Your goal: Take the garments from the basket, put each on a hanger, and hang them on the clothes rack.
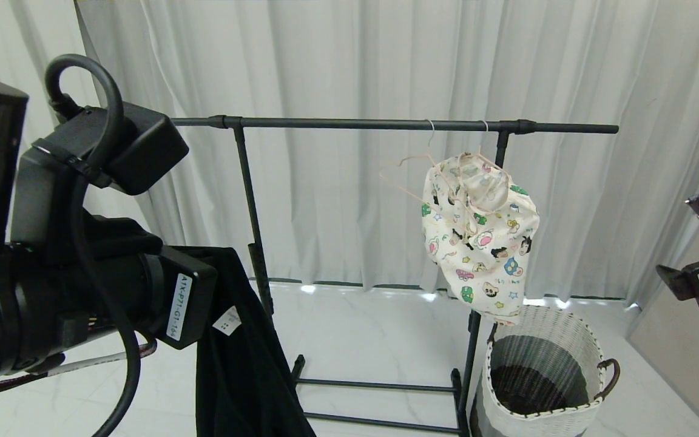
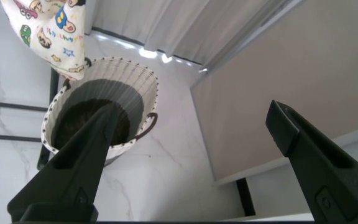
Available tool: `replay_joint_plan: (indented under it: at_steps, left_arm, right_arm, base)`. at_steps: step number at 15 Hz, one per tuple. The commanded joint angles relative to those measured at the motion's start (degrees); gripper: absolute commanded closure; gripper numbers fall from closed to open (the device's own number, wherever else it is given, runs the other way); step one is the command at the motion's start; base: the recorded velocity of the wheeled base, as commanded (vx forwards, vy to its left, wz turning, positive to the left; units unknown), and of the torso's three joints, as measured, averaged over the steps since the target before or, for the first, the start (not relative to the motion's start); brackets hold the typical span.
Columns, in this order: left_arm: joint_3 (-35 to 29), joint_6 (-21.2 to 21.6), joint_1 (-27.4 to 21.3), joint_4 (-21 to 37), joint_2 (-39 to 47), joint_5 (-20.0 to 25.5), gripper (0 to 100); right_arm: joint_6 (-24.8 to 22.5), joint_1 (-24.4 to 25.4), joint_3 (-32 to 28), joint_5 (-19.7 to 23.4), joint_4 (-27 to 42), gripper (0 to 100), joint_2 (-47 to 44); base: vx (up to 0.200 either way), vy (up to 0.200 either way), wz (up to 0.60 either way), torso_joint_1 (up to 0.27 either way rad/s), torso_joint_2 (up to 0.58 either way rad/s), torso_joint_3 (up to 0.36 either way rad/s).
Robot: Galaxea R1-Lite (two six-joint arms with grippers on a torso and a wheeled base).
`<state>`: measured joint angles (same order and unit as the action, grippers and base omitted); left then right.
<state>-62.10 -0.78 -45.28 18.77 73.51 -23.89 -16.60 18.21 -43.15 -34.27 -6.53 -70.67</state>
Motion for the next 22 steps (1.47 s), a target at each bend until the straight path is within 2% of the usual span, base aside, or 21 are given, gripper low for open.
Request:
replay_joint_plan:
  at_steps: [1, 5, 10, 17, 20, 22]
  left_arm:
    - [-0.04, -0.01, 0.01, -0.05, 0.06, -0.1, 100]
    - [-0.04, 2.8, 0.01, -0.05, -0.03, -0.8, 100]
    - [-0.04, 2.8, 0.01, -0.05, -0.03, -0.8, 100]
    - [0.05, 2.8, 0.01, -0.05, -0.03, -0.8, 100]
    - [0.14, 2.8, 0.01, -0.76, -0.03, -0.89, 100]
    - [0.05, 2.89, 0.1, -1.99, 0.23, -1.07, 100]
  right_arm:
    - [-0.01, -0.02, 0.0, -0.01, -0.06, 0, 0.0]
    - [0.34, -0.02, 0.09, -0.01, -0.06, 0, 0.0]
    - [1.4, 0.07, 0.44, 0.34, -0.58, 0, 0.36]
    - [1.22, 0.16, 0.53, 0.43, -1.64, 0, 0.18]
    - [1.13, 0.24, 0.44, 1.31, -1.64, 0, 0.18]
    - [1.13, 0.24, 0.44, 3.77, -1.64, 0, 0.36]
  base:
    - [0.0, 0.0, 0.0, 0.124, -0.25, -0.144]
    - [0.0, 0.0, 0.0, 0.2, -0.44, -0.245]
    - [0.0, 0.0, 0.0, 0.221, -0.48, -0.253]
    - [0.0, 0.171, 0.0, 0.028, -0.05, -0.025]
    - [0.0, 0.0, 0.0, 0.0, 0.0, 0.0]
    - [0.0, 0.0, 0.0, 0.0, 0.0, 0.0]
